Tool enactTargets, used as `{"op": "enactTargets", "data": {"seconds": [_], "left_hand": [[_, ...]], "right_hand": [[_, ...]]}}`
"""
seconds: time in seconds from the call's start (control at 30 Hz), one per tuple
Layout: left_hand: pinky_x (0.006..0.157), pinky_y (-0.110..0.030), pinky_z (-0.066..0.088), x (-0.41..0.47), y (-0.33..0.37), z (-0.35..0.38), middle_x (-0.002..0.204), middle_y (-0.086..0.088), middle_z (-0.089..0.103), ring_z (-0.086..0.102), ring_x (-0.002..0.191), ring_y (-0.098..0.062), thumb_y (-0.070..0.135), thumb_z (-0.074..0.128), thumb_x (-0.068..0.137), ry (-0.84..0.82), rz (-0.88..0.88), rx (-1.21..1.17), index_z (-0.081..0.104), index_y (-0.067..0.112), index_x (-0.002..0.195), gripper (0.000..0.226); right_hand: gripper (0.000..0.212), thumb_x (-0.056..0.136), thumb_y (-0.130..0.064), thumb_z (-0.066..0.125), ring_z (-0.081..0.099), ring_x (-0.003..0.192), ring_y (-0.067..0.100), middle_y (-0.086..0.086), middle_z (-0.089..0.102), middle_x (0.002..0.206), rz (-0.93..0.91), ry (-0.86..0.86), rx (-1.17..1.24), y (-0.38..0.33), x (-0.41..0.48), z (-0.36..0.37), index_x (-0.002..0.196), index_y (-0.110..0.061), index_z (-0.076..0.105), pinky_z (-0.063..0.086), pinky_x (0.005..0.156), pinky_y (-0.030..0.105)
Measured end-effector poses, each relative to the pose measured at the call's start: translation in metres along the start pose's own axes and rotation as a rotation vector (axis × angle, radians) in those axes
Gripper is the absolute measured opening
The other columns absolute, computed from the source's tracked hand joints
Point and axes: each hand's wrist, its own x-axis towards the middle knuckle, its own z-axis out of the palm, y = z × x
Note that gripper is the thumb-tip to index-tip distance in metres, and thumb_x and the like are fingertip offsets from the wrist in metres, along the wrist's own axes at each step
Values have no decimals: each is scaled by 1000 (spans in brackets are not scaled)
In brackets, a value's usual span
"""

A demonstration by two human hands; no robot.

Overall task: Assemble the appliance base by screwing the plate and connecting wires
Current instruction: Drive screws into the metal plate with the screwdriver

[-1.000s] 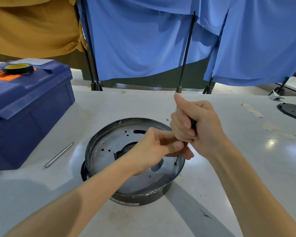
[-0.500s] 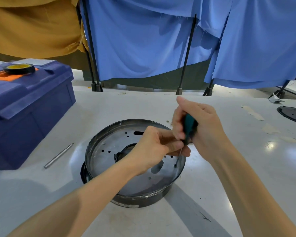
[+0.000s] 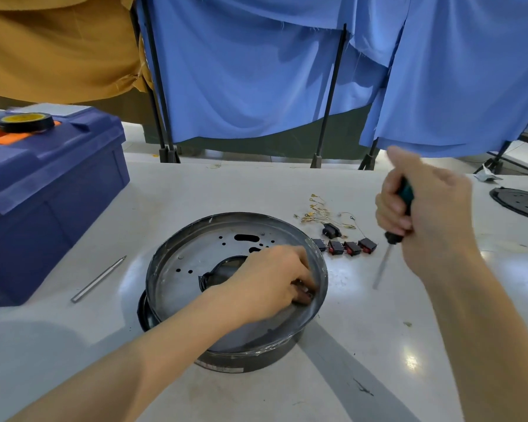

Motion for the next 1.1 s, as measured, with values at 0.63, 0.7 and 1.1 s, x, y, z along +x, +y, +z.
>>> {"op": "enactTargets", "data": {"seconds": [0.63,0.7,1.1], "left_hand": [[40,-26,19,-8,7,-11,60,6,52,45,51,-11,15,71,63,27,722,1121,66,21,60,9],[41,-26,19,-8,5,-10,60,7,51,44,51,-10,14,70,65,43,752,1136,65,22,60,10],[39,-25,23,-7,3,-4,63,5,53,46,53,-11,12,72,67,62,738,1043,66,20,64,11]], "right_hand": [[47,84,4,53,37,31,4,-9,52,51,135,-354,-768,94,-7,-1,129,-8,62,35,36,13],[47,84,5,52,35,29,4,-14,47,38,151,-349,-757,94,-6,-2,128,-7,62,32,34,12],[45,83,2,54,43,34,4,-6,51,56,97,-316,-766,100,-9,-2,125,-9,64,38,39,15]]}}
